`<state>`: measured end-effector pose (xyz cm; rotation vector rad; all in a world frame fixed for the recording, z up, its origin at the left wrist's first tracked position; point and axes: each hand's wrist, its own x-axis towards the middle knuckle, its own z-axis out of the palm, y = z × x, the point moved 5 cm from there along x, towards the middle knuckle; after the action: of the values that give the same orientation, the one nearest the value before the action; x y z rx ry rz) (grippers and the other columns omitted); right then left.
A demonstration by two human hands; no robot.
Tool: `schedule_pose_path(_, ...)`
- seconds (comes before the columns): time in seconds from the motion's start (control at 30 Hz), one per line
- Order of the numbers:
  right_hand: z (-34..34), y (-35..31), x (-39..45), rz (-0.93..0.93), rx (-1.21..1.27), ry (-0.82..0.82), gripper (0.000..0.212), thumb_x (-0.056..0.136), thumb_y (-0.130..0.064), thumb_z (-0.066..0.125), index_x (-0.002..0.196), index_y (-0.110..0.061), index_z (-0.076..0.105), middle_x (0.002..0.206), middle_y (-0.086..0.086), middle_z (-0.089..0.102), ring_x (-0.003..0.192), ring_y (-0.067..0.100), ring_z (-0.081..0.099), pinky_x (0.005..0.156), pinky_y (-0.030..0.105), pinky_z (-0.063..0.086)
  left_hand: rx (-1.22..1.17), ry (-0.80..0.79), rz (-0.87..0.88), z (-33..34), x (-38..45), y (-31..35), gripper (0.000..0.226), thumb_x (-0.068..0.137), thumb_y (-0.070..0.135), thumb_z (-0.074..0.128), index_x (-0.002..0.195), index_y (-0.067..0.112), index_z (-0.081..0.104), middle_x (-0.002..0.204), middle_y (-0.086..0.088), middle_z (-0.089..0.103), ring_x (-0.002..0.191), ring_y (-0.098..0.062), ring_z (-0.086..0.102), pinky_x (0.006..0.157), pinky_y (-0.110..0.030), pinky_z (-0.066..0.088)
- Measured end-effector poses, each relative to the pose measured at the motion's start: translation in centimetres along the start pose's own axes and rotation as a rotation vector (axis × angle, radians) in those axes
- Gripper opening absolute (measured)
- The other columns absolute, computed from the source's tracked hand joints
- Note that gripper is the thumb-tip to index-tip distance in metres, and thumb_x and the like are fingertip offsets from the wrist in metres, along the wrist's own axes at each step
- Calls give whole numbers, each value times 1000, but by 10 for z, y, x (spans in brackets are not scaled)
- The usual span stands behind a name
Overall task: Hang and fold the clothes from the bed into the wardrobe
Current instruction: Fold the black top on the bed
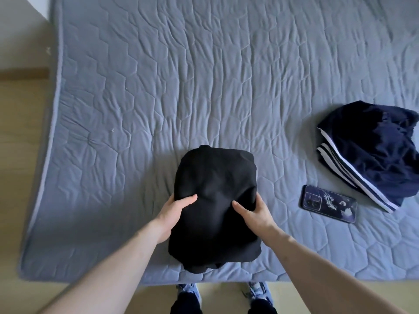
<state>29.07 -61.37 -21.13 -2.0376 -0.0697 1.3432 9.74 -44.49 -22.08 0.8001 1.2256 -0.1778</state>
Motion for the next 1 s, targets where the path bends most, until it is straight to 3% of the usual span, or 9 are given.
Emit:
schedule_pose_path(0.17, -23, -19, -26, -54, -54, -33, 54, 86, -42, 80, 133, -43, 55, 115, -22, 71, 106, -1, 67, 102, 31, 53, -87, 32, 55, 13, -40, 0, 59, 79, 42, 83, 134, 35, 62, 123, 7, 74, 110, -15, 72, 94, -36, 53)
schedule_pose_path(0.33, -54, -64, -83, -127, -203, -47, 64, 80, -52, 81, 136, -39, 53, 118, -16, 70, 110, 8, 67, 103, 36, 52, -132, 56, 97, 33, -126, 20, 62, 81, 45, 82, 137, 28, 62, 127, 4, 73, 115, -18, 71, 103, -41, 51)
schedule_pose_path(0.53, -75, -162, -206, -209, -339, -147, 61, 79, -56, 79, 132, -41, 54, 116, -14, 70, 108, 13, 67, 93, 31, 50, -185, 150, 159, 43, -297, 67, 61, 81, 49, 80, 137, 32, 62, 126, 11, 72, 116, -14, 69, 109, -42, 48)
schedule_pose_path(0.67, -61, -222, -282, -295, -408, -258, 62, 80, -57, 79, 134, -41, 54, 117, -17, 69, 107, 10, 66, 92, 30, 51, -257, 248, 225, 27, -398, 78, 60, 82, 47, 80, 138, 36, 60, 128, 14, 71, 118, -12, 68, 109, -42, 48)
schedule_pose_path(0.87, -3, -299, -378, -444, -508, -368, 62, 79, -55, 80, 135, -46, 52, 115, -21, 68, 106, 9, 65, 91, 28, 49, -437, 394, 309, -21, -518, 83, 51, 78, 42, 77, 126, 45, 63, 119, 15, 74, 105, -11, 73, 92, -37, 55)
schedule_pose_path(1.0, 55, -338, -422, -488, -553, -444, 57, 77, -51, 79, 128, -50, 53, 112, -21, 68, 105, 9, 66, 92, 34, 53, -545, 489, 343, -74, -571, 77, 53, 69, 42, 81, 119, 43, 66, 111, 10, 76, 99, -19, 76, 93, -45, 57)
